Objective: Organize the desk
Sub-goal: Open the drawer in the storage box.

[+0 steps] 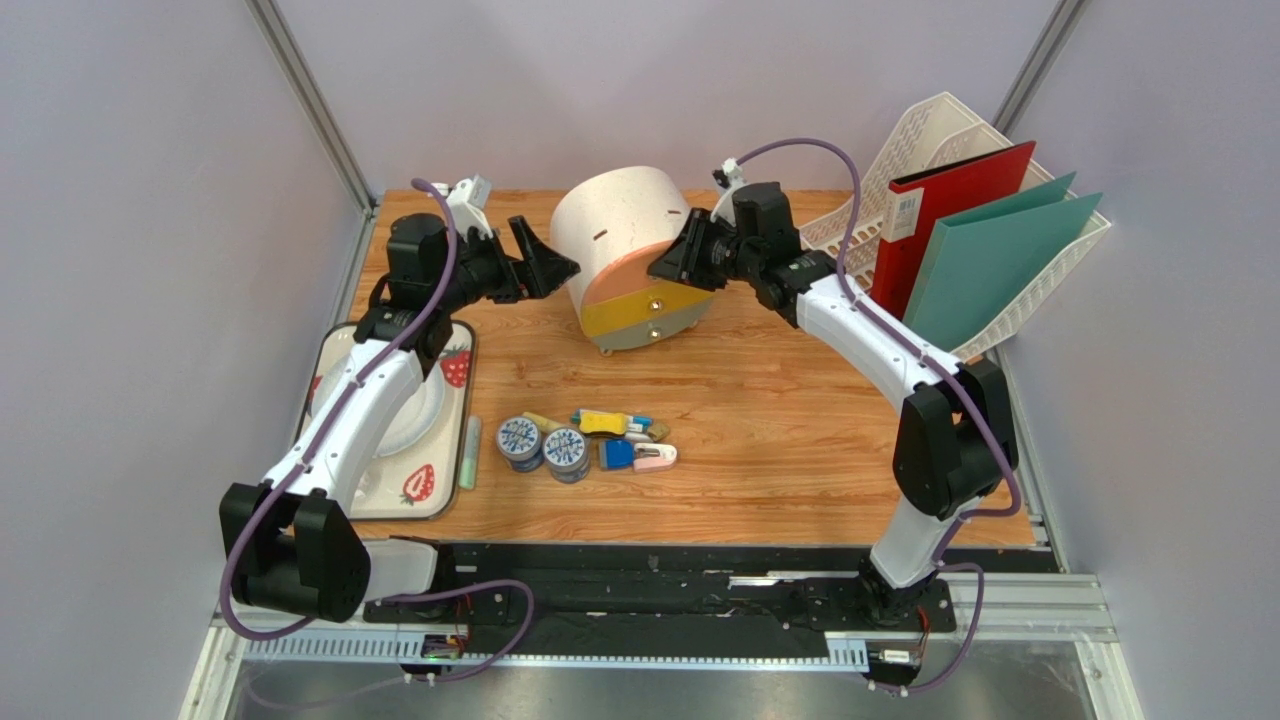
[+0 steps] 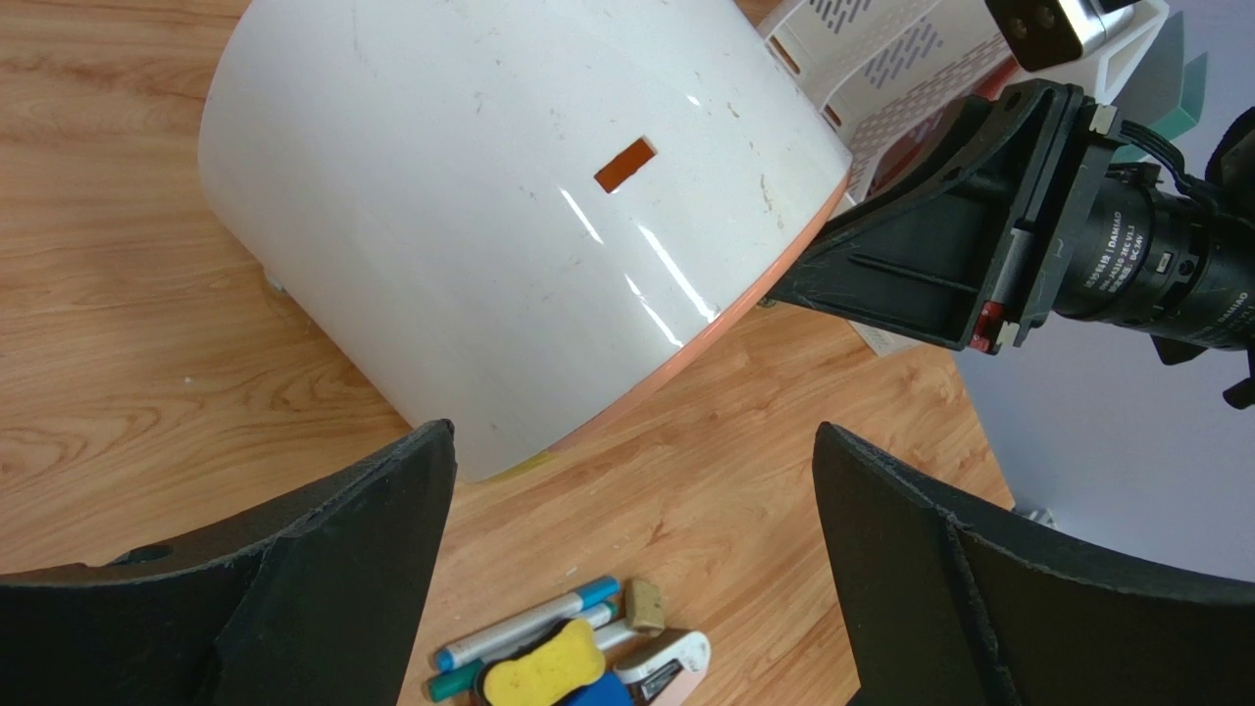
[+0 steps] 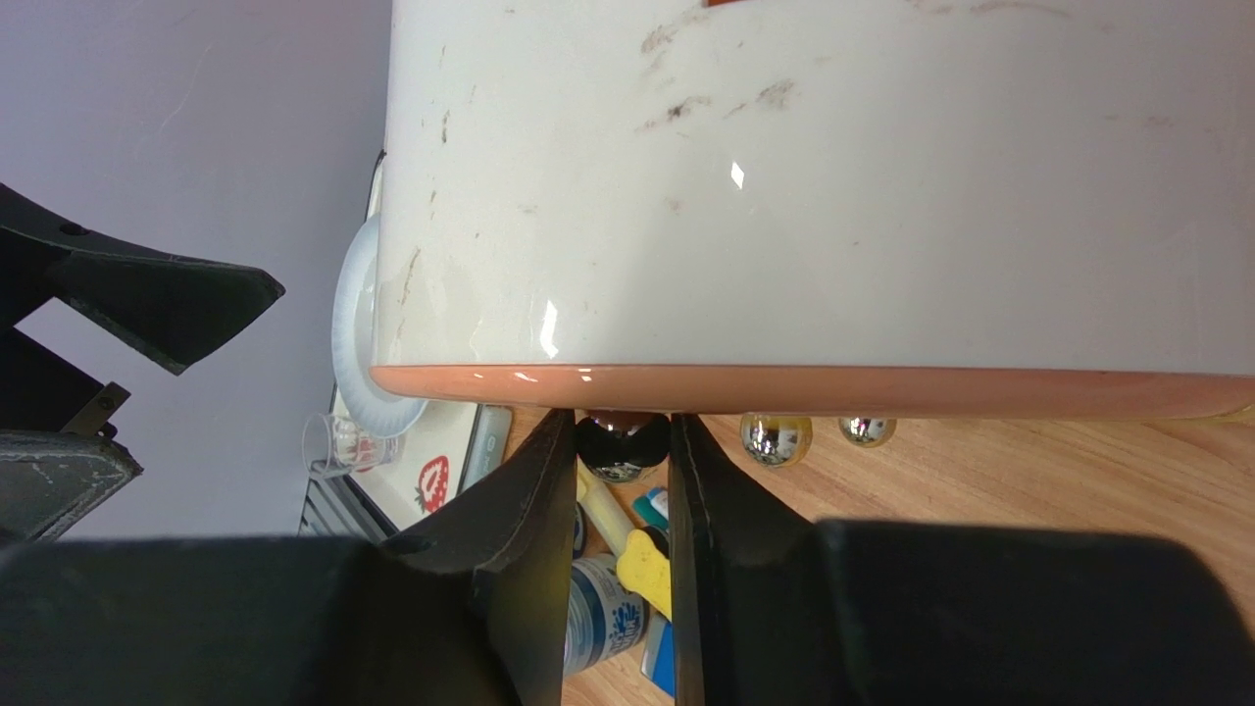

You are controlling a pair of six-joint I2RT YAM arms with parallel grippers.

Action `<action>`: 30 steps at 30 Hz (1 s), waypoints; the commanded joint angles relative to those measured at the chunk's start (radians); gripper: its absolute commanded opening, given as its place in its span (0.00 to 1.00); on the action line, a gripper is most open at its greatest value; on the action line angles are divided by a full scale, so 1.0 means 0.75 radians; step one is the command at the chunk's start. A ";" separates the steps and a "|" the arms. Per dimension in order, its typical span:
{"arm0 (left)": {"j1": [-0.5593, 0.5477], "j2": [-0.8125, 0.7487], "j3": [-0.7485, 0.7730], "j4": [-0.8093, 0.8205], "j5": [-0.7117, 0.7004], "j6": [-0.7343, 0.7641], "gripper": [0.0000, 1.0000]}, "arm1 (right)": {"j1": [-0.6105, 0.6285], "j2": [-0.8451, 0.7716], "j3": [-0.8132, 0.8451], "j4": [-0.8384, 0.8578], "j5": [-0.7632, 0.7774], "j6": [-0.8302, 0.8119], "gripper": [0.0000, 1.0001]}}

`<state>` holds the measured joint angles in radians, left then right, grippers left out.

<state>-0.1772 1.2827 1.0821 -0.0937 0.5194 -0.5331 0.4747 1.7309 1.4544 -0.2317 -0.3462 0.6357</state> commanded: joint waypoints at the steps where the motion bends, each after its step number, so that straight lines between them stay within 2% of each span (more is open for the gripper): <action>1: -0.007 -0.031 0.005 0.039 0.021 0.003 0.99 | 0.011 -0.031 0.026 -0.030 0.069 -0.034 0.11; 6: -0.007 -0.033 -0.003 0.053 0.029 -0.007 0.99 | 0.011 -0.076 -0.008 -0.047 0.089 -0.048 0.07; 10: -0.007 -0.037 -0.013 0.061 0.034 -0.013 0.99 | 0.009 -0.091 -0.029 -0.051 0.100 -0.056 0.08; 11: -0.005 -0.039 -0.015 0.066 0.034 -0.015 0.99 | 0.009 -0.089 -0.029 -0.049 0.091 -0.058 0.11; 12: -0.007 -0.039 -0.017 0.068 0.034 -0.017 0.99 | 0.011 -0.085 -0.029 -0.045 0.087 -0.056 0.19; 14: -0.007 -0.039 -0.015 0.070 0.038 -0.021 0.99 | 0.007 -0.079 -0.023 -0.047 0.089 -0.056 0.22; 16: -0.005 -0.039 -0.017 0.070 0.040 -0.023 0.99 | 0.011 -0.064 -0.002 -0.047 0.089 -0.058 0.33; 17: -0.007 -0.041 -0.013 0.070 0.042 -0.023 0.99 | 0.011 -0.058 0.006 -0.049 0.087 -0.060 0.46; 18: -0.007 -0.043 -0.013 0.070 0.042 -0.023 0.99 | 0.011 -0.046 0.012 -0.055 0.083 -0.062 0.48; 25: -0.007 -0.045 -0.017 0.070 0.042 -0.021 0.99 | 0.011 -0.011 0.057 -0.069 0.071 -0.064 0.50; 30: -0.005 -0.041 -0.019 0.074 0.040 -0.023 0.99 | 0.011 -0.003 0.057 -0.057 0.057 -0.062 0.41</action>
<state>-0.1772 1.2827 1.0733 -0.0738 0.5343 -0.5442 0.4793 1.7168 1.4544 -0.2932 -0.3016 0.6022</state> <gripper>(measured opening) 0.990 0.437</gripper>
